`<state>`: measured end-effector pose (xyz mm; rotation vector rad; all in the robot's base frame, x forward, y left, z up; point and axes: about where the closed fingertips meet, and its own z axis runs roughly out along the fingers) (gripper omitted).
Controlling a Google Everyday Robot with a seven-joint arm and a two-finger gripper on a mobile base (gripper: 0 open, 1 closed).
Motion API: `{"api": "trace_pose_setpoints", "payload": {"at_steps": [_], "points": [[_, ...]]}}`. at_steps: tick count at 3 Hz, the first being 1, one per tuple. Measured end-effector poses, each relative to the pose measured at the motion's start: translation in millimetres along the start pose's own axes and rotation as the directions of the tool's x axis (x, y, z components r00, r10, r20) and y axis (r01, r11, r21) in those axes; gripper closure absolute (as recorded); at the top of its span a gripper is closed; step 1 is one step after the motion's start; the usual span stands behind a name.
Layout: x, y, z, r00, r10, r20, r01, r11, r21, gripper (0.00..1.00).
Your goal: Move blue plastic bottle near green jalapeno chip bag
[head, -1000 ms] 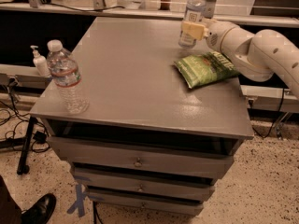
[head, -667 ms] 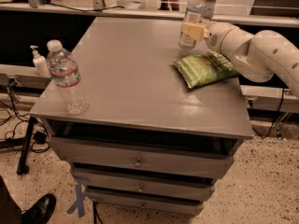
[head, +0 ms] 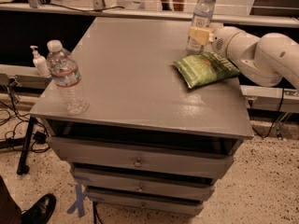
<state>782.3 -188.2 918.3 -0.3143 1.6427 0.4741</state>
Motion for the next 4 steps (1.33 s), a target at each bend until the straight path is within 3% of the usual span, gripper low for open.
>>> {"api": "trace_pose_setpoints", "payload": {"at_steps": [1, 2, 4], "points": [[8.8, -1.5, -7.2, 1.000, 0.007, -0.010, -0.007, 1.0000, 0.006, 0.12], [26.7, -0.3, -10.1, 1.000, 0.022, -0.015, -0.022, 0.9997, 0.003, 0.00], [13.0, -3.6, -29.3, 1.000, -0.029, -0.008, 0.029, 0.9996, 0.003, 0.00]]}}
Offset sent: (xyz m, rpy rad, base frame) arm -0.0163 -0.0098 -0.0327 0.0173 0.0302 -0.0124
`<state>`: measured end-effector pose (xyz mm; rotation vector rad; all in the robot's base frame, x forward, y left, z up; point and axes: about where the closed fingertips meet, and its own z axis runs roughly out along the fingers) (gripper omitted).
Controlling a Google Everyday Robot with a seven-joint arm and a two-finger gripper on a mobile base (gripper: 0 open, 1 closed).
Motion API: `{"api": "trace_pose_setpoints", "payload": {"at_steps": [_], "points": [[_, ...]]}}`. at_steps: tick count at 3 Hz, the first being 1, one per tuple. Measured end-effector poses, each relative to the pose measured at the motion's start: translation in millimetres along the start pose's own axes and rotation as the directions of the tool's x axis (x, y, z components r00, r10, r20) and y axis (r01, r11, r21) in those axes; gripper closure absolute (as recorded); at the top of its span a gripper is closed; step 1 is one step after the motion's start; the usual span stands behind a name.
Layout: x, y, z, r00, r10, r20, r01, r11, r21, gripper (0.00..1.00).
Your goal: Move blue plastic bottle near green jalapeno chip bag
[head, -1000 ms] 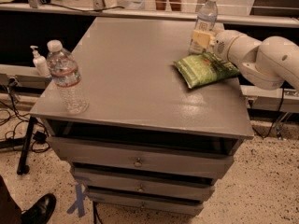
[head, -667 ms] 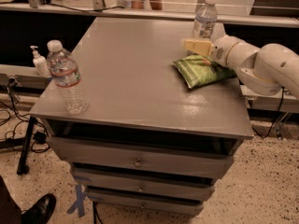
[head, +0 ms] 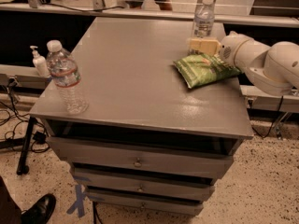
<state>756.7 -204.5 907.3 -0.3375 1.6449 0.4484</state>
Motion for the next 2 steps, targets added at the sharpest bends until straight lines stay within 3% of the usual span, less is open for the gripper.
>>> {"api": "trace_pose_setpoints", "payload": {"at_steps": [1, 2], "points": [[-34.0, -5.1, -28.8, 0.997, -0.080, 0.021, 0.080, 0.9967, -0.010, 0.00], [-77.3, -12.3, -75.3, 0.984, -0.173, 0.047, 0.174, 0.9842, -0.031, 0.00]]}}
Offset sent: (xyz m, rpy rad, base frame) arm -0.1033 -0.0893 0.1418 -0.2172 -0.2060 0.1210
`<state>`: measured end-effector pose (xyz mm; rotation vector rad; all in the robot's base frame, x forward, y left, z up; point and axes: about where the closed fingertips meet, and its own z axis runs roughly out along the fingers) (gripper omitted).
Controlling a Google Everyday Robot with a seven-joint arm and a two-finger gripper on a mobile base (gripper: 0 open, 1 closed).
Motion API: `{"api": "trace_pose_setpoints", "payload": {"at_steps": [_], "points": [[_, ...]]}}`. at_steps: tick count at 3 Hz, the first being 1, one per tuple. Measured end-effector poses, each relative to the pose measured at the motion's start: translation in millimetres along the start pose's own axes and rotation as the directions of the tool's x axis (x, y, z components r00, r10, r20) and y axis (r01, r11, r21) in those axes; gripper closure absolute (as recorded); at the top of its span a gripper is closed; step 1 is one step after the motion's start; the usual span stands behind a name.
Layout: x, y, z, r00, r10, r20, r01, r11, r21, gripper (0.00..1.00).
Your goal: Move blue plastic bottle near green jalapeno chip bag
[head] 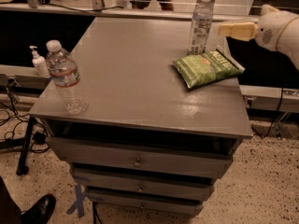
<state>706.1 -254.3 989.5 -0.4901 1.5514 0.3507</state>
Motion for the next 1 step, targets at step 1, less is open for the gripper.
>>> {"api": "trace_pose_setpoints", "payload": {"at_steps": [1], "points": [[-1.9, 12.3, -0.1, 1.000, -0.003, -0.001, 0.003, 0.9988, -0.049, 0.00]]}}
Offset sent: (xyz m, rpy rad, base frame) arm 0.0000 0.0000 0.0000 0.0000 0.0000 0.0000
